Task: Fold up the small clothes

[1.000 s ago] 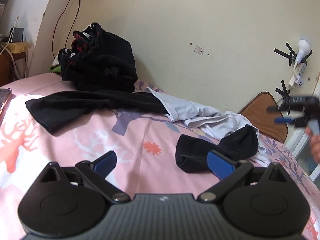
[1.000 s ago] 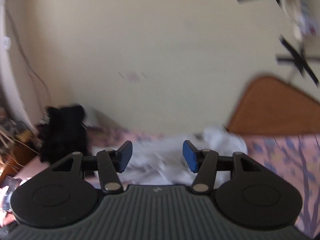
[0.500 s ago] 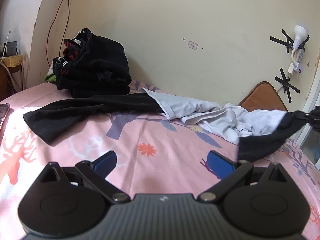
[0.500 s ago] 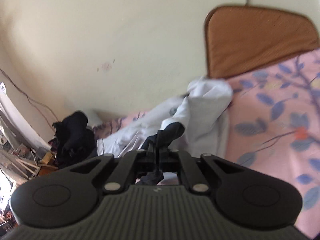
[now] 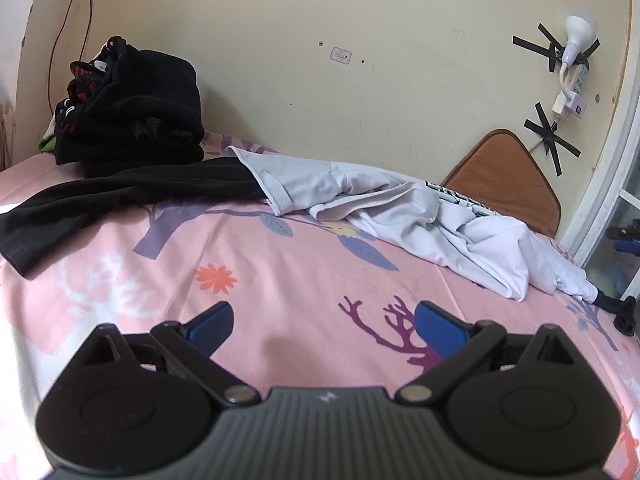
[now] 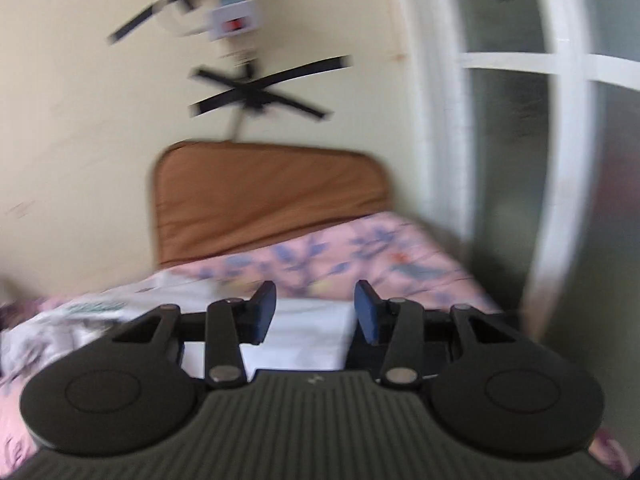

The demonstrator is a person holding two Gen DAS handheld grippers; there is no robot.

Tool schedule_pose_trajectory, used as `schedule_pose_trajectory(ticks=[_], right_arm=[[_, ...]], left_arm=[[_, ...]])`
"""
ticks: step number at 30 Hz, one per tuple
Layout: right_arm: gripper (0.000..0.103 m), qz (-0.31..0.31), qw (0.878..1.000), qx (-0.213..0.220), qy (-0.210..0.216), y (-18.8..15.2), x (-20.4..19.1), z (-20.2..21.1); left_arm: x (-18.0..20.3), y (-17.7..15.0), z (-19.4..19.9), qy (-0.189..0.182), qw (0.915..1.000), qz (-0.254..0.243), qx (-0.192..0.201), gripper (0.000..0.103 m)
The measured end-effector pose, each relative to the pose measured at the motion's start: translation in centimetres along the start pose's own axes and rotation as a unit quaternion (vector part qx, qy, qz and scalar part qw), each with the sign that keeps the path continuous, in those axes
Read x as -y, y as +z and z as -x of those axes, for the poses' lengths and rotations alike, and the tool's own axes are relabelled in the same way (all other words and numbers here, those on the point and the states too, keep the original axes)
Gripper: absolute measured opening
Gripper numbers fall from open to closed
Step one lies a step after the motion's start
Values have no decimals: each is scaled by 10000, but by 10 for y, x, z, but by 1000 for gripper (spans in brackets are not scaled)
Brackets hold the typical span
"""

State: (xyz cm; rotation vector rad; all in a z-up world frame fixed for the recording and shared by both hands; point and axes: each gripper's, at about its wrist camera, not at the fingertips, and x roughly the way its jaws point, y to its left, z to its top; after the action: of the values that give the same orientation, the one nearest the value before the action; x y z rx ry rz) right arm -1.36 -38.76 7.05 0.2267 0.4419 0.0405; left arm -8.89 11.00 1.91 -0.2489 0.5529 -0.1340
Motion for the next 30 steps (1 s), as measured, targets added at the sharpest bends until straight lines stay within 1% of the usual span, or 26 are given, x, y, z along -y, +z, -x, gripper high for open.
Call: schedule_pose_trajectory(ticks=[1, 3, 4, 5, 7, 10, 11, 12, 13, 14, 15, 16, 18, 19, 20, 21, 22, 23, 24, 25, 26, 27, 28, 29, 30], right_arm=[[47, 264, 9991, -112, 327, -2, -27, -11], [47, 756, 9925, -314, 910, -5, -83, -39], [47, 917, 9892, -410, 1063, -5, -105, -54], [49, 1050, 9863, -542, 1153, 2, -126, -77], [51, 1300, 9806, -798, 1231, 4, -159, -112], [52, 1541, 9763, -1106, 1039, -2, -184, -154], [43, 1693, 9730, -1207, 1003, -5, -190, -163], [9, 1951, 9682, -1277, 903, -6, -190, -168], [10, 2041, 9671, -1238, 878, -8, -190, -162], [10, 1973, 9675, -1085, 1152, -5, -184, -146], [10, 1845, 9658, -956, 1550, -3, -179, -126], [10, 1786, 9619, -850, 1888, -1, -172, -102], [10, 1797, 9434, -630, 2714, -4, -150, -37], [10, 1833, 9297, -525, 3152, -8, -136, -6], [10, 1856, 9120, -370, 3639, -17, -119, 32], [10, 1842, 8991, -330, 3957, -25, -104, 59], [9, 1814, 8893, -479, 4170, -36, -90, 86], [3, 1738, 8812, -748, 4333, -50, -78, 111], [3, 1654, 8787, -943, 4378, -64, -66, 129], [3, 1541, 8815, -1148, 4313, -80, -55, 146], [5, 1417, 8900, -1264, 4145, -92, -41, 158], [7, 1304, 9041, -1275, 3865, -103, -32, 166], [10, 1145, 9213, -1230, 3507, -110, -23, 170], [17, 826, 9411, -1156, 3069, -116, -16, 169], [25, 534, 9532, -1093, 2768, -119, -10, 165]], left_arm=[[0, -1, 0, 8, 10000, -2, -11, 100], [-1, -7, -3, 58, 10000, -24, -40, 100], [-2, -10, -6, 103, 9999, -4, -114, 96], [-4, -9, -6, 76, 9999, 32, -144, 95], [-7, -9, -2, 33, 9999, 102, 38, 96], [-10, -8, -4, -32, 9998, 195, 26, 96], [-10, -8, -4, -23, 9998, 207, 32, 96], [-10, -7, -4, -15, 9998, 206, 49, 96], [-9, -8, -3, -25, 9998, 202, 73, 96], [-9, -8, -2, -50, 9997, 189, 116, 96], [-9, -8, 0, -80, 9997, 179, 172, 96], [-9, -9, 1, -123, 9995, 179, 216, 96], [-12, -8, 4, -287, 9990, 227, 245, 97], [-14, -7, 6, -452, 9983, 272, 249, 100], [-17, -5, 8, -683, 9969, 323, 240, 101], [-19, -3, 10, -903, 9949, 379, 220, 102], [-23, 1, 12, -1090, 9929, 444, 194, 102], [-25, 5, 14, -1263, 9905, 521, 179, 102], [-28, 10, 15, -1397, 9882, 607, 174, 102], [-30, 16, 15, -1495, 9860, 713, 168, 103], [-32, 22, 13, -1576, 9840, 819, 137, 103], [-34, 28, 10, -1636, 9823, 911, 94, 103], [-36, 33, 5, -1652, 9816, 961, 49, 103], [-36, 39, -2, -1585, 9824, 984, -32, 103], [-35, 45, -11, -1470, 9842, 983, -120, 103]])
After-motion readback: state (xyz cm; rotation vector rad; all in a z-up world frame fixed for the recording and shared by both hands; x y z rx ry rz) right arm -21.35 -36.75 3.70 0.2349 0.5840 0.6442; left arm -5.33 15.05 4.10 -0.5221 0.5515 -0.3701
